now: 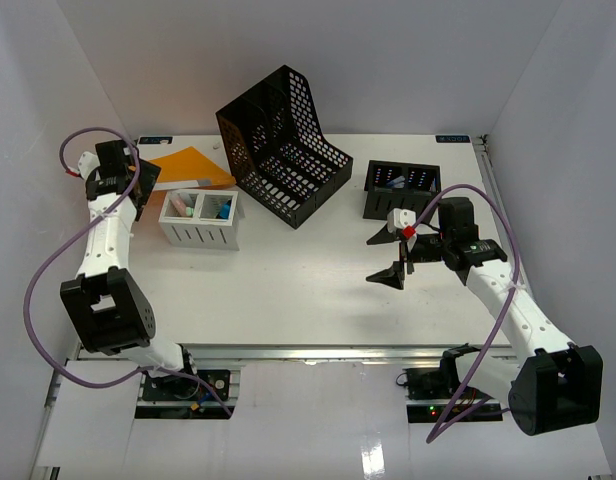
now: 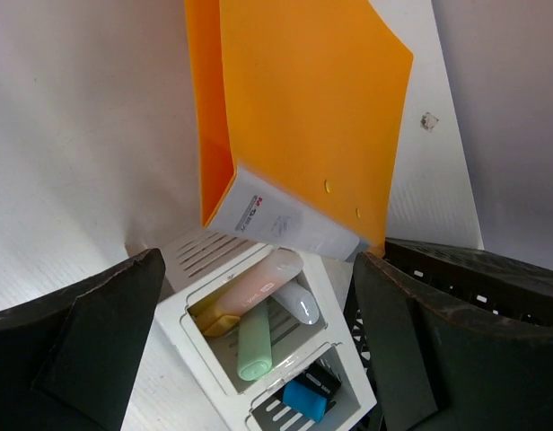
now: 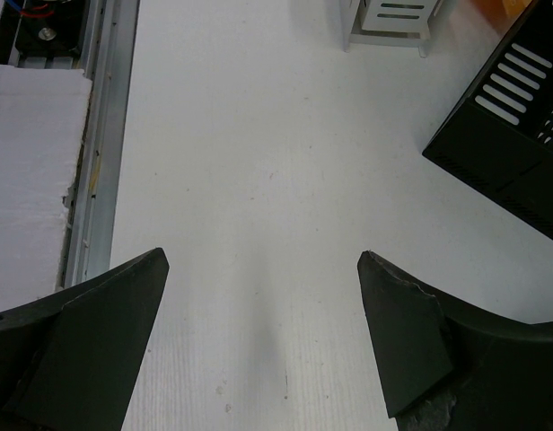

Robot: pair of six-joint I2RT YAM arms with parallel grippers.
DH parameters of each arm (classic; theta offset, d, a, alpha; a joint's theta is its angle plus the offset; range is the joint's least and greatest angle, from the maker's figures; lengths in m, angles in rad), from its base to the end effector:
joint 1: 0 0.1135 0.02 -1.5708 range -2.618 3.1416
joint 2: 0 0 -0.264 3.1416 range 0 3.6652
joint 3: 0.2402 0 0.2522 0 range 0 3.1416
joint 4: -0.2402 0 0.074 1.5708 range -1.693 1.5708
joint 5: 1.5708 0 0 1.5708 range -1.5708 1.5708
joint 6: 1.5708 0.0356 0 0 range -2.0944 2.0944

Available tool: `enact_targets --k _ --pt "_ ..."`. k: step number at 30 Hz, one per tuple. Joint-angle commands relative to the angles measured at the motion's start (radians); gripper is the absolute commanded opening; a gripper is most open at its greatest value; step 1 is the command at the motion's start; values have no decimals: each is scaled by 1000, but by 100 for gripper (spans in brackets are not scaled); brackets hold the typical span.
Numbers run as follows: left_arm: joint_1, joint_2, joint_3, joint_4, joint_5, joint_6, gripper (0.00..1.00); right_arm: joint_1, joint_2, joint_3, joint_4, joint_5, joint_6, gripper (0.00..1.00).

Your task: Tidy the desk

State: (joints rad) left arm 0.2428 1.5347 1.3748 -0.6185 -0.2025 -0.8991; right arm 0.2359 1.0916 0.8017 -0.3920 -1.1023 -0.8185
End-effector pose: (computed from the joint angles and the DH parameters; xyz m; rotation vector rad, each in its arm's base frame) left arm 0.3277 0.0885 0.3211 -1.3419 1.9060 -0.0900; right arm 0.2066 0.0823 0.2785 -1.4147 1.3414 0.8457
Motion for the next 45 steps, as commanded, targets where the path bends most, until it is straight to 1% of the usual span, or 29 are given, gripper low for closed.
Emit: enact_targets --k 1,3,5,8,13,15,16,19,21,26,29,30,38,45 --pt "30 51 70 -12 -8 17 96 3 -9 -10 21 -4 -3 93" --pt "43 77 78 -9 -10 16 93 4 -9 -11 21 -2 -4 93" --pt "53 102 96 3 -14 20 85 3 -9 -12 19 -2 -5 93" --pt "69 149 130 18 -14 33 75 5 -6 -13 18 -1 -8 93" --pt "70 196 168 28 -6 42 70 3 -1 -13 13 -4 -11 93" --pt "70 202 170 44 -3 47 63 5 2 -13 10 -4 -14 93" --pt "70 202 170 52 -2 48 58 4 3 -12 10 -4 -16 93" --pt "70 198 167 73 4 51 48 4 7 -12 6 -8 -17 93" --pt "70 191 162 84 9 54 35 5 5 -11 5 -11 -18 93" --pt "70 156 160 120 28 59 9 3 5 -10 2 -16 -19 93" --pt "70 138 175 141 37 68 2 3 3 -9 -1 -19 -21 93" --pt "70 133 182 146 41 71 0 3 2 -9 -2 -19 -22 93" --pt "70 94 255 203 93 121 0 3 1 -7 -10 -22 -26 93" --pt "70 63 309 222 121 123 0 3 4 -7 -10 -26 -27 93"
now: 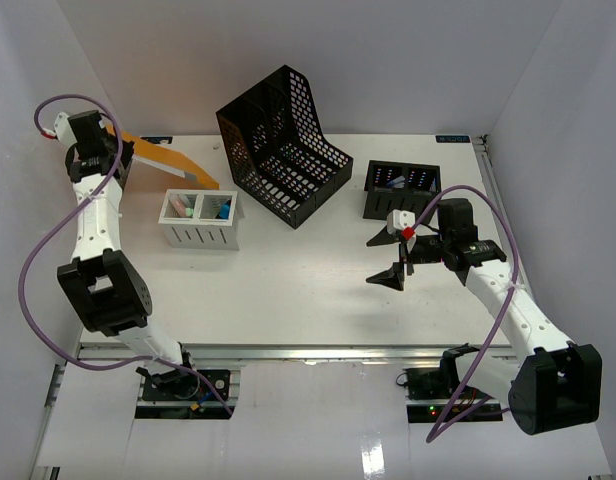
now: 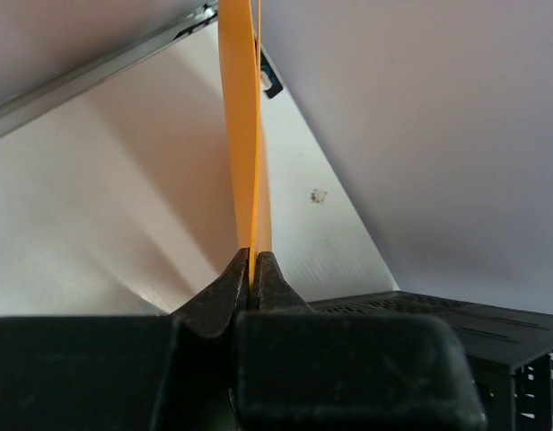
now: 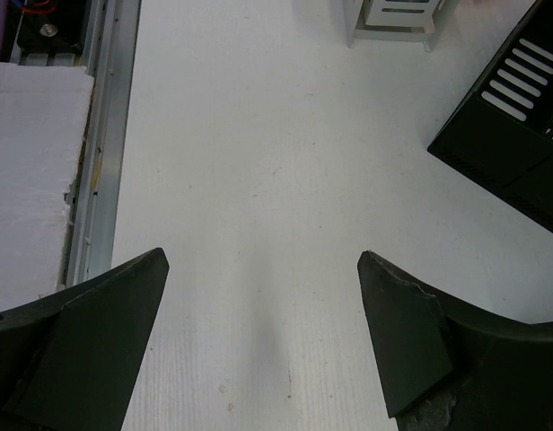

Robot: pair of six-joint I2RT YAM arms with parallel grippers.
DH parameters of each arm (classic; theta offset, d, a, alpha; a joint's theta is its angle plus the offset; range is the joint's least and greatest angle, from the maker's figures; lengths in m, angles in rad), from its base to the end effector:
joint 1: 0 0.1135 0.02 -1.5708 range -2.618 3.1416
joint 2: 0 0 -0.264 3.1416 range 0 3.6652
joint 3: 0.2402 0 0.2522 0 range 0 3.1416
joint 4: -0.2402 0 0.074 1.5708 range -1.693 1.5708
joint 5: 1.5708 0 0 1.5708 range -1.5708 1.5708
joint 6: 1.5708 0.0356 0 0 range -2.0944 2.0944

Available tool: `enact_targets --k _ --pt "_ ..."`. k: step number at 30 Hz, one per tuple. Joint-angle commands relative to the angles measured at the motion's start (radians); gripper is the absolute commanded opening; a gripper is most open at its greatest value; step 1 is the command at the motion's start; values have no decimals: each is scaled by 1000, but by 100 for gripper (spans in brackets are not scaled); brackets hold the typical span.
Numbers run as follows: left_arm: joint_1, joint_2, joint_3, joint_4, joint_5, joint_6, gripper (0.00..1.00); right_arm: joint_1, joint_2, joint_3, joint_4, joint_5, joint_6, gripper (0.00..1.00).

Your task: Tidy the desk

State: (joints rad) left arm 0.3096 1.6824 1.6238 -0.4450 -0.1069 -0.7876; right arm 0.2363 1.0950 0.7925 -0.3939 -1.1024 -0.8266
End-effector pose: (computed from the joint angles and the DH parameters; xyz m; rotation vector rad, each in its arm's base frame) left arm 0.3734 0.1234 0.3686 -1.1382 1.7365 -0.1824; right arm 0.2063 0.0824 0.2747 -1.4186 1.3472 0.8503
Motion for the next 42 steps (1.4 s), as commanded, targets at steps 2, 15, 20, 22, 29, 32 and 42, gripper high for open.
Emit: enact_targets --k 2,15,20,22,29,32,42 --pt "3 -99 72 52 33 6 0 3 3 2 -10 -27 -17 93" --pt "-35 -174 111 78 128 -5 0 21 22 20 7 13 -5 92" --pt "-69 -226 95 80 168 -6 0 78 63 97 91 113 80 92" --pt "-80 -256 76 80 173 -8 0 105 106 157 101 168 113 91" --pt "-112 -393 -6 79 161 7 0 244 214 406 97 321 162 91" --pt "-130 -444 -53 76 172 5 0 301 242 474 142 402 231 91" --pt "-152 -584 -215 70 265 -61 0 524 353 644 352 656 315 90"
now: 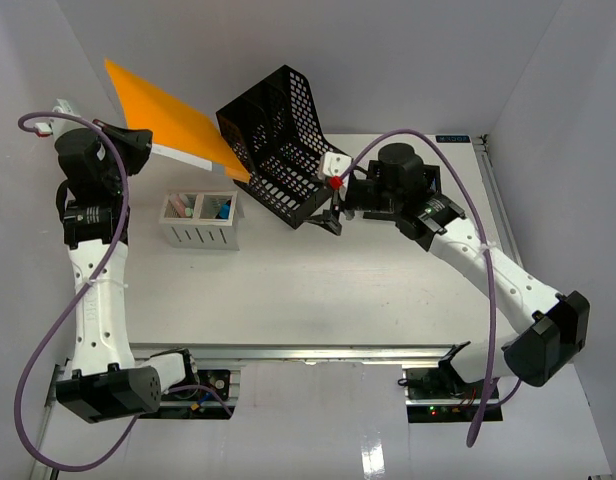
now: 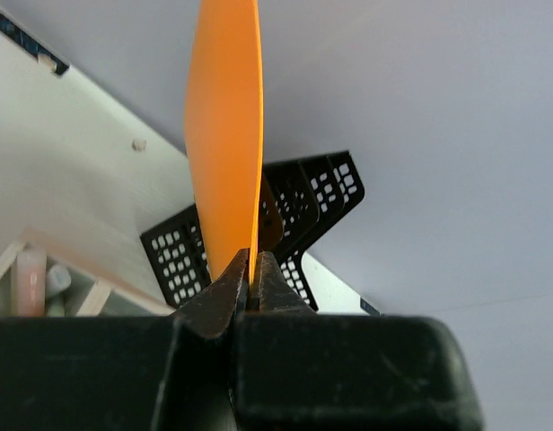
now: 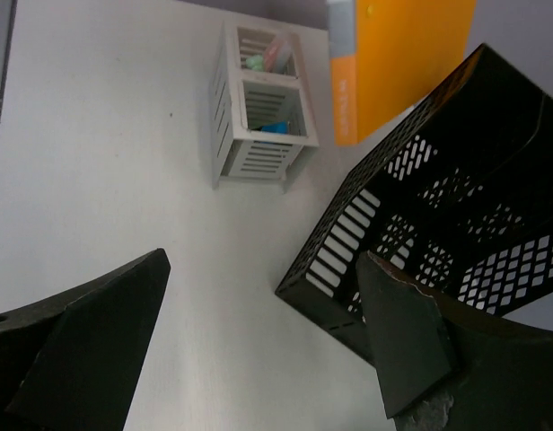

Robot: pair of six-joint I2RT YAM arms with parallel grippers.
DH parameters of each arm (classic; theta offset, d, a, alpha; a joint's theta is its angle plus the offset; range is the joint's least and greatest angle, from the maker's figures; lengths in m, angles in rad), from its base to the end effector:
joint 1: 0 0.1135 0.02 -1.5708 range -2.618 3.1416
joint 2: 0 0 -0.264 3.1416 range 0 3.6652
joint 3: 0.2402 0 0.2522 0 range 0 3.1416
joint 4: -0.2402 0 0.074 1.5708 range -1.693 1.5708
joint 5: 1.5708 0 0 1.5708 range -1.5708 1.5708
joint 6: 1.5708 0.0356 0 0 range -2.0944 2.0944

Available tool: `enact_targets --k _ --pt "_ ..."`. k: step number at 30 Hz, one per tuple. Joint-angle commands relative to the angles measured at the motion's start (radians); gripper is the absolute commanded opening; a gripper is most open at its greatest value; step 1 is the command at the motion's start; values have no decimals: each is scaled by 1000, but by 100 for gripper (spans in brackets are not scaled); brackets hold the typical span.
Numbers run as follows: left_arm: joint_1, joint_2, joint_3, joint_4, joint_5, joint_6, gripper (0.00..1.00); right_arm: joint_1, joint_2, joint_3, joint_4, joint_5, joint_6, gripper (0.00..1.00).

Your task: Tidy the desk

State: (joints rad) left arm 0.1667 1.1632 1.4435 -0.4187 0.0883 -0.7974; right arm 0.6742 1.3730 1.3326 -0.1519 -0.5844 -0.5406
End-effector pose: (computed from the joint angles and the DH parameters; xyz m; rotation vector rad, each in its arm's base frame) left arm 0.2397 0.0372 0.4662 -0.7463 1.5705 -0.5420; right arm 0.2354 0.2133 0.4026 -1.3304 1.1679 0.6102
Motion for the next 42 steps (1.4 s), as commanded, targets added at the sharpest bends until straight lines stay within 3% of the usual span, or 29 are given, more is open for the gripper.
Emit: enact_targets --k 1,6,10,21,25,27,36,39,40,42 --pt "-11 -76 -45 42 81 -59 0 122 94 127 112 175 11 90" --pt "-26 -124 -90 28 114 -98 0 300 210 225 163 461 -68 90" --pt "-39 -157 -117 12 128 -119 0 409 278 267 303 669 -91 90" --pt "-82 -228 -173 -12 168 -172 0 487 454 332 568 930 -142 91" --pt "-95 -248 -186 -17 177 -183 0 487 479 324 603 943 -160 96" --pt "-97 -255 -194 -16 180 -186 0 487 485 317 604 943 -160 94" --pt "-106 -261 -203 -14 202 -187 0 487 479 334 457 847 -102 43" --pt "-108 -259 -206 -13 206 -182 0 487 466 332 410 814 -82 14" --pt "-108 -258 -208 -13 208 -181 0 487 459 330 396 806 -77 9" --pt "-107 -256 -212 -10 219 -181 0 487 450 321 372 792 -68 8"
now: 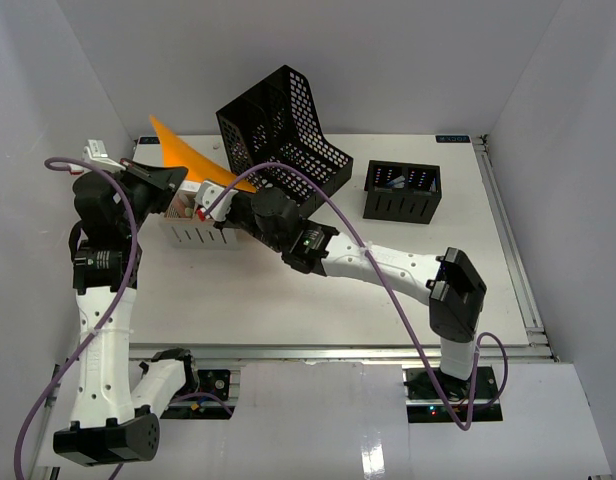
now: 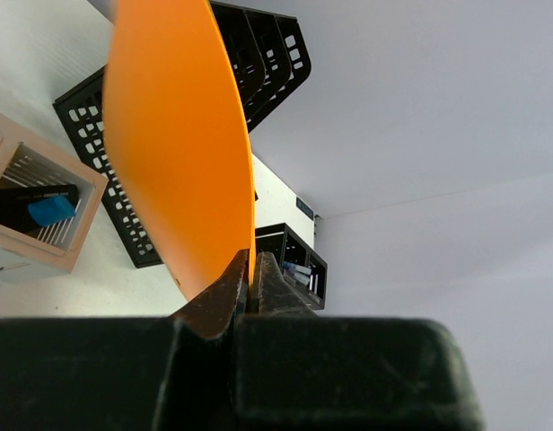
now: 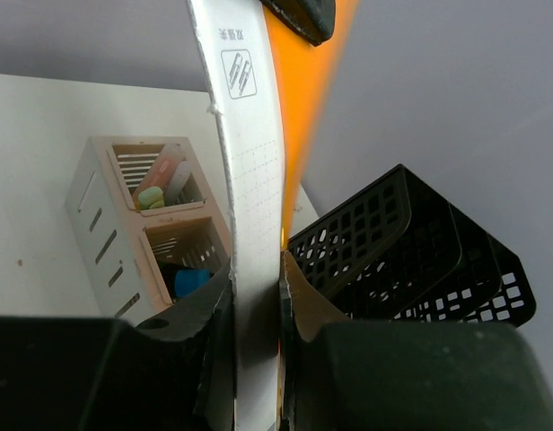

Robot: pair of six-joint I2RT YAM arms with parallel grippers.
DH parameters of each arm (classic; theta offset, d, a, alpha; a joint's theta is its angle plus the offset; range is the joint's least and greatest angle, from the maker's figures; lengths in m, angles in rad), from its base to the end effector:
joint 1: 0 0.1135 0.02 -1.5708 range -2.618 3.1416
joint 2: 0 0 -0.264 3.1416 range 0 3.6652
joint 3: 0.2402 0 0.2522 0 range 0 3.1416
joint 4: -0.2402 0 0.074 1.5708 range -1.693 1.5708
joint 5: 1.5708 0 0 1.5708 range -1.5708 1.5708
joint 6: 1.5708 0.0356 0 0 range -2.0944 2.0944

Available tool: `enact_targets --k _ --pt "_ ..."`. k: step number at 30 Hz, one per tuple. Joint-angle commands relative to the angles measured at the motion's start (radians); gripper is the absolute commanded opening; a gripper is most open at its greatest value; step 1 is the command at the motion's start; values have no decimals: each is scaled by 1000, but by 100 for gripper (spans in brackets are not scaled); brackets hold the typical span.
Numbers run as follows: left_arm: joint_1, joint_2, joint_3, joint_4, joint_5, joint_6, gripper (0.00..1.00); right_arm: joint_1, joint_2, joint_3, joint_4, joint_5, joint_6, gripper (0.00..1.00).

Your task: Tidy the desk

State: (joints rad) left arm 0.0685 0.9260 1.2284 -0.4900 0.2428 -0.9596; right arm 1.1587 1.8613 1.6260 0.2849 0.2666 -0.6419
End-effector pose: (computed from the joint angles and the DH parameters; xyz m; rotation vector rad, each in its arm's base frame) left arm 0.1841 0.0041 0.4345 -0.7366 1.6792 -0.8519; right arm 0.1912 0.4141 0.3730 -1.0520 1.1062 0.2099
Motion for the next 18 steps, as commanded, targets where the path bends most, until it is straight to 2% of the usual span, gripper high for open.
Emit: enact_targets --k 1,4,9,13,15,18 --pt "-9 -15 3 63 71 -19 0 1 -46 24 -77 -69 40 8" --pt "-9 -7 8 76 101 -13 4 -8 -59 31 -110 -102 82 8" --pt "-9 13 24 123 169 13 40 -46 -108 43 -173 -188 162 8" --pt "-9 38 40 164 231 30 77 -85 -163 21 -198 -255 215 8" --pt "-12 56 58 177 262 36 88 -104 -197 4 -205 -300 236 8" --pt "-10 81 95 209 293 44 97 -137 -252 -41 -211 -363 252 8"
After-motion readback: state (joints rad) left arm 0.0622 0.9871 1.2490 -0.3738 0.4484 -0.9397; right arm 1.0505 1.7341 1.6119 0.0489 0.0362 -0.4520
